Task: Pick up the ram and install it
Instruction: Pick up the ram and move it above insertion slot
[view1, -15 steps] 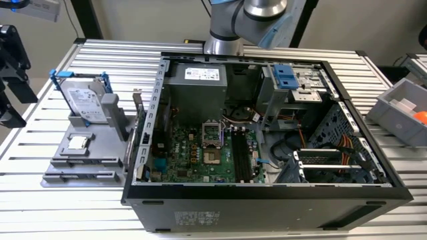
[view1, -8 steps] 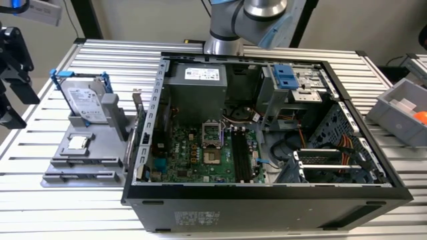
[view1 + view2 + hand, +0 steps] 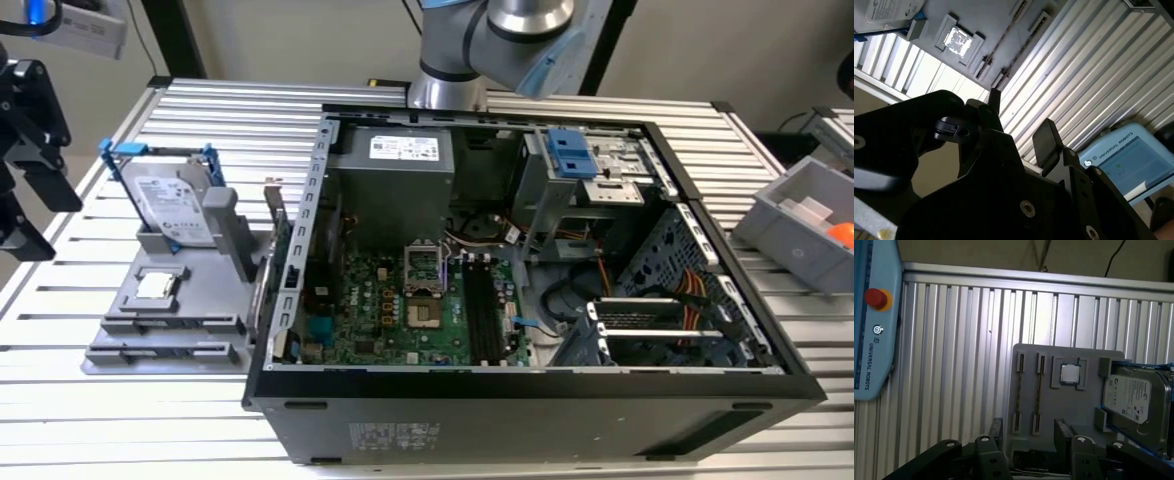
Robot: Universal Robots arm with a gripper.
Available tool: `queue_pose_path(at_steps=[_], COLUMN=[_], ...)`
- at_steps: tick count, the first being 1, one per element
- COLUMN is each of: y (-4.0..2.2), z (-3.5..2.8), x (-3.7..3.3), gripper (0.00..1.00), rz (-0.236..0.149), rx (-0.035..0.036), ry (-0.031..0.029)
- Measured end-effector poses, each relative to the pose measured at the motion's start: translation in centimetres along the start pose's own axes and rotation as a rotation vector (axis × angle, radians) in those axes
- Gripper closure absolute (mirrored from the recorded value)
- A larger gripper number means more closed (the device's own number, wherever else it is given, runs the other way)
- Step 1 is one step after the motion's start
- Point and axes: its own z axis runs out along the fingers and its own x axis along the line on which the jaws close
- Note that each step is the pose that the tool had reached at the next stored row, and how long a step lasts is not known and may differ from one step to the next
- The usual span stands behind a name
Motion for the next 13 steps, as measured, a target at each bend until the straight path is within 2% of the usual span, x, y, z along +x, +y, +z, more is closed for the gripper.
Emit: queue_pose_path(at_steps=[8, 9, 13], y=[-0.02, -0.01, -0.03], z=[0.38, 0.43, 0.66], x=[0.0, 0.01, 0.01], gripper=[0.0, 0.0, 0.0], rz=[0.003, 0.003, 0.004], rx=[0.0012, 0.003, 0.0175], ry=[0.0, 0.0002, 0.0009])
